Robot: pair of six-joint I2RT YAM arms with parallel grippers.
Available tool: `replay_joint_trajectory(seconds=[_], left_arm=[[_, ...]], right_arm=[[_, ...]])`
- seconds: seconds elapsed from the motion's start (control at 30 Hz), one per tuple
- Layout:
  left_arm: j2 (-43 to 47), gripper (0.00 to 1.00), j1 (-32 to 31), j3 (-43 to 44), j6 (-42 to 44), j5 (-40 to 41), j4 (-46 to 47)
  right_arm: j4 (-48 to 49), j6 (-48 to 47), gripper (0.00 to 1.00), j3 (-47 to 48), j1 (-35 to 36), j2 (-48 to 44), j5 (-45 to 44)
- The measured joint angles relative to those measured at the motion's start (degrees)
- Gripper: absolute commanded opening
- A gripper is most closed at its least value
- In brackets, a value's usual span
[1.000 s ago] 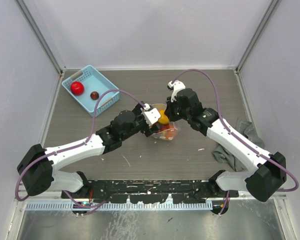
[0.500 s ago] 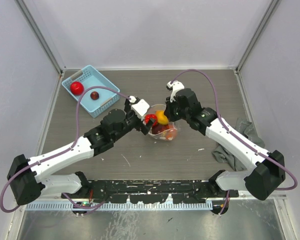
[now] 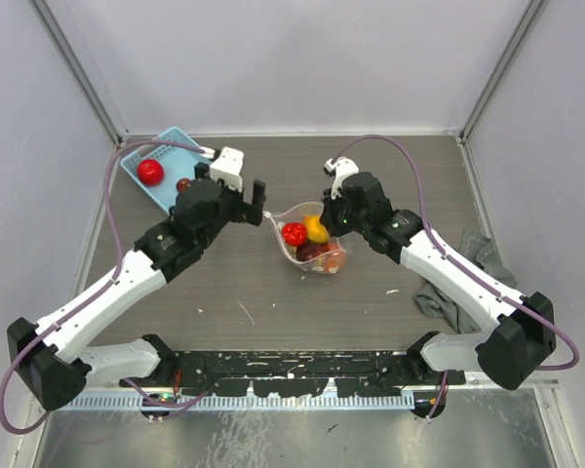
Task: Place the food in the zip-top bag and seal the zipper
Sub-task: Pick up the fake fruit from the bin.
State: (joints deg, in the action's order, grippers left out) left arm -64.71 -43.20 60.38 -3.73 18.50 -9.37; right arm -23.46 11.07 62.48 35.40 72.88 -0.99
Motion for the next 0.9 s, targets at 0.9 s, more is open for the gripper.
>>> replay_joint_trajectory(seconds=[0.9], left_arm=[[-31.2,0.97,35.2,19.9,-17.0,-5.9,-20.2]], right_arm=[[1.2,-2.1,0.0,0.0,0.0,0.8,-0.7]])
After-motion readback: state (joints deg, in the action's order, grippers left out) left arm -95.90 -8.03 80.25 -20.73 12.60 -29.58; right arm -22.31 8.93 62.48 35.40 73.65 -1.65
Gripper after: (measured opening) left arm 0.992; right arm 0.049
